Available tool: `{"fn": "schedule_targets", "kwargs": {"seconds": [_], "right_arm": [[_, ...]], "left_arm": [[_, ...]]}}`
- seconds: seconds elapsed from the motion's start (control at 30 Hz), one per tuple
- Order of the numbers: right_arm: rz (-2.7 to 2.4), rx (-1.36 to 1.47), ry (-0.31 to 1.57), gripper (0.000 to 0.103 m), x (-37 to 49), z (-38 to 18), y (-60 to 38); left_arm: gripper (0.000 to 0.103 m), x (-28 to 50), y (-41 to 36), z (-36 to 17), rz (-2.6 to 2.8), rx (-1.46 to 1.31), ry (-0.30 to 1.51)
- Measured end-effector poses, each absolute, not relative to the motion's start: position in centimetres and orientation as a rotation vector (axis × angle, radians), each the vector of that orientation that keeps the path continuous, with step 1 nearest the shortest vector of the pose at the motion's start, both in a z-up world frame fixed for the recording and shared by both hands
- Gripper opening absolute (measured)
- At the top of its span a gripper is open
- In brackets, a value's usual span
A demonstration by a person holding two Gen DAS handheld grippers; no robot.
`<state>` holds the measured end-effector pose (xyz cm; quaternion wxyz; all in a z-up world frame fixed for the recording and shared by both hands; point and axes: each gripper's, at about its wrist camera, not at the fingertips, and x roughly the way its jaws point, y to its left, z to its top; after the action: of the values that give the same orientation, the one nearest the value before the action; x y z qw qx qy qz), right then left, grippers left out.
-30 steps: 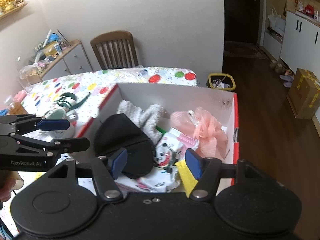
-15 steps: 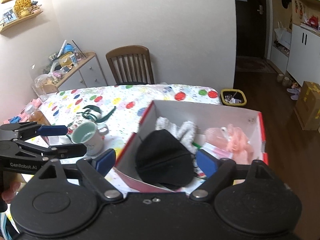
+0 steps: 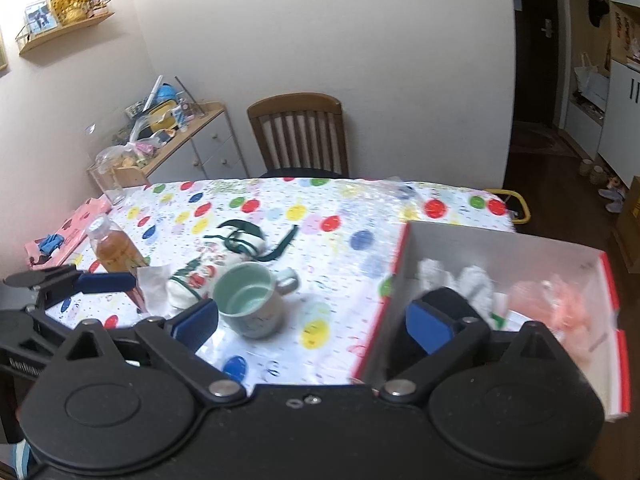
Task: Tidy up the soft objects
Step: 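Move both tools back to the table toward the Christmas tote and plastic bag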
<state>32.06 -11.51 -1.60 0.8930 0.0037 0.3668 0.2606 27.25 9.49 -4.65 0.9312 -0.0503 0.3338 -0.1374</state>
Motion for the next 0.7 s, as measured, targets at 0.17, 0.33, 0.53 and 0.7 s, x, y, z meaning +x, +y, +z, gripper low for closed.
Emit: {"fn": "schedule_targets", "kwargs": {"seconds": [0.17,0.33,0.53,0.7], "right_arm": [[0.551,-0.016,0.773,0.102,32.8,-1.5,-6.9],[0.569,-0.021,0.798,0.102,34.1,-1.9,-2.3],[0.579,-0.030,0.835,0.102,36.8,-2.5,2.9],[0.572,-0.049,0.877,0.102,39.4,-3.7,6.8]], "left_arm": [[0.103,26.3,12.9,-5.6,-0.262,-0.069,0.675],[0.103,25.2,16.3,-6.9,-0.225,-0.052,0.668],[0.103,24.3,19.5,-9.1,-0.184,-0.033,0.666],[0.103,24.2,22.0,-11.4,-0.154,-0.045,0.691]]}}
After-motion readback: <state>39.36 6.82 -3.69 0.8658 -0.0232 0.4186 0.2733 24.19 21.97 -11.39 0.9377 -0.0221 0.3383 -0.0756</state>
